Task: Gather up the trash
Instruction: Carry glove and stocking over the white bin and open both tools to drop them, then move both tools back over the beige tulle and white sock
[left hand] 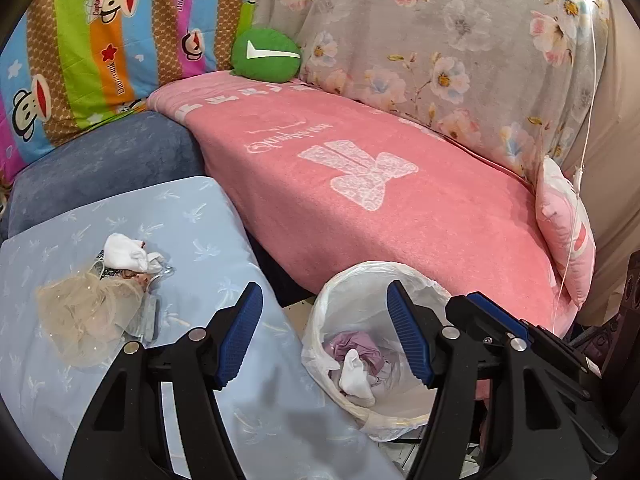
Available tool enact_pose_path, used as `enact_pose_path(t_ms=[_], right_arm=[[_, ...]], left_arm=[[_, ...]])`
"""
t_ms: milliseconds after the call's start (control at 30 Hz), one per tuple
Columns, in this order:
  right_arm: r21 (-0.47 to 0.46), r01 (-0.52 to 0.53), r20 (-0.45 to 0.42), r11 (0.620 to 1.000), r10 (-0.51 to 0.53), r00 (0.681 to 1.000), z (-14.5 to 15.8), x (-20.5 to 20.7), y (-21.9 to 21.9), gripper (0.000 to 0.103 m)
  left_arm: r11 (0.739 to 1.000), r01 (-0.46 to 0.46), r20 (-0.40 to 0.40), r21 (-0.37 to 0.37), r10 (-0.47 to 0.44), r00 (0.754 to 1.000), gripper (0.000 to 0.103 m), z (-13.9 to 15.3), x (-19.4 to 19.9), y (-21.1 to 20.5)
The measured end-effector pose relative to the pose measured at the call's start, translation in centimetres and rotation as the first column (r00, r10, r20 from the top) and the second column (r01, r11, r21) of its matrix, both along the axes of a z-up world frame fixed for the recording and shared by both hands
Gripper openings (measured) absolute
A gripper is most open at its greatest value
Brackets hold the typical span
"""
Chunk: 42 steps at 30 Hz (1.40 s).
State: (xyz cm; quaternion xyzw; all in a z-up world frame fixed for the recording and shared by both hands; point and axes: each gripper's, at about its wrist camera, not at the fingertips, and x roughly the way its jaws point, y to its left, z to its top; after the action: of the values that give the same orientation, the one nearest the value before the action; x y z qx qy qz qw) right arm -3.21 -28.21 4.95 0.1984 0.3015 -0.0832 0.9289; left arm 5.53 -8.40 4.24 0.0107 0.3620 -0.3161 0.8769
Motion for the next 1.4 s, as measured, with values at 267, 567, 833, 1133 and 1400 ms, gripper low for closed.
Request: enact_pose_path(t_ms=[267, 567, 833, 1133, 1400], right_arm=[[-0.006, -0.043, -0.014, 0.999, 0.043, 0.999, -0.4, 1.3, 2.3, 0.022], [-0.018, -0.095, -0.031, 0.995, 0.094, 0.995, -0.5, 2.9, 5.3, 0.025], [-0.026, -0.139, -0.049, 0.990, 0.138, 0.989, -0.8, 4.6, 7.9, 0.025], [-0.039, -0.203, -0.075, 0.978, 0.200, 0.977, -1.5, 6.6, 11.7, 0.026], [-0.036, -0.243, -0.100, 0.969, 0.239, 0.966, -2.6, 8.5, 14.8, 0.032]], left_arm=[[0.998, -0.063, -0.013, -0.007, 0.062, 0.998, 0.067, -0.4, 1.1, 2.5], [0.993, -0.117, -0.032, -0.013, 0.117, 0.993, 0.068, -1.0, 2.1, 5.2], [0.984, -0.176, -0.052, -0.019, 0.175, 0.983, 0.073, -1.7, 3.2, 8.0], [0.958, -0.288, -0.099, -0.022, 0.284, 0.954, 0.082, -3.3, 4.9, 12.7], [0.918, -0.398, -0.159, 0.003, 0.393, 0.906, 0.085, -5.6, 6.7, 18.2]])
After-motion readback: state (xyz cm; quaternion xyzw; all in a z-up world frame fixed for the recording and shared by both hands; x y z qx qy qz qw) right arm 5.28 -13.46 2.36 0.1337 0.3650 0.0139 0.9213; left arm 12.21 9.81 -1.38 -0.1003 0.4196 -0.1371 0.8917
